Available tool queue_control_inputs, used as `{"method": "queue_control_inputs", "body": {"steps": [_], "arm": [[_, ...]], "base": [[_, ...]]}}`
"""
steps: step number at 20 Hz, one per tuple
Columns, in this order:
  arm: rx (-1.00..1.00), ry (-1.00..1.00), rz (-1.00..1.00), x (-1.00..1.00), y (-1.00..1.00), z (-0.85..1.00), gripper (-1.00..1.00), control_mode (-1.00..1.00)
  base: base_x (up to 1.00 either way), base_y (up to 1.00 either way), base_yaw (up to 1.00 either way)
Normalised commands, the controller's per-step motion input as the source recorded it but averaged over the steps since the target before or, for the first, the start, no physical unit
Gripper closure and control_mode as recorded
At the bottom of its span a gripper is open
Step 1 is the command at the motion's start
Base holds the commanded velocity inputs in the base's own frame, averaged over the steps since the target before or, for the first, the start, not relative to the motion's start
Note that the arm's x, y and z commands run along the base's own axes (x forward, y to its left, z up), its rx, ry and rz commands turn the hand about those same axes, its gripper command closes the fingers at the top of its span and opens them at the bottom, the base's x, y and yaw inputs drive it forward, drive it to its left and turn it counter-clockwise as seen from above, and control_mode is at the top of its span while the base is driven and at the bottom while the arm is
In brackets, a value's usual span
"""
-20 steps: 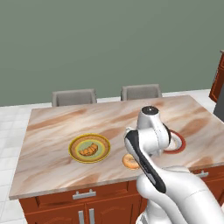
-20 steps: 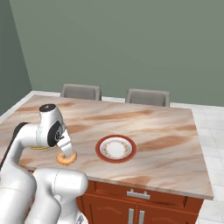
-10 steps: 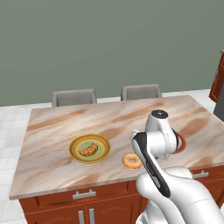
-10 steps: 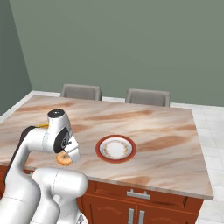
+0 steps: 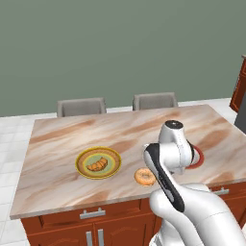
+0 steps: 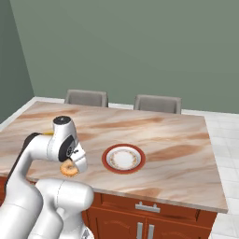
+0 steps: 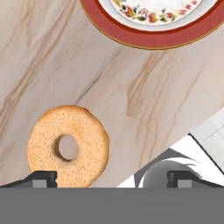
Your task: Place the pastries on the plates.
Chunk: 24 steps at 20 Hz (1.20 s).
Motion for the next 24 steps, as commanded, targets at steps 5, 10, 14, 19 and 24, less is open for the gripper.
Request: {"method": "queue_control_inputs", "body": {"steps": [5,10,14,19,24], "arm": [[-0.01,0.0,0.0,0.06,0.0,-0.26,-1.0,-1.0],[0.0,0.0,-0.03,0.04,0.04,-0.33,-1.0,-1.0],[0.0,0.0,-0.04,0.02,0.02,-0.4,-1.0,-1.0],[0.0,0.02,-0.01,0.0,0.0,-0.52,-1.0,-1.0],[0.0,0.02,0.02,0.09,-0.09,-0.63,-1.0,-1.0]], "base": [[0.0,0.0,0.0],[0.0,0.0,0.0],[0.0,0.0,0.0],[0.0,0.0,0.0],[0.0,0.0,0.0]]}}
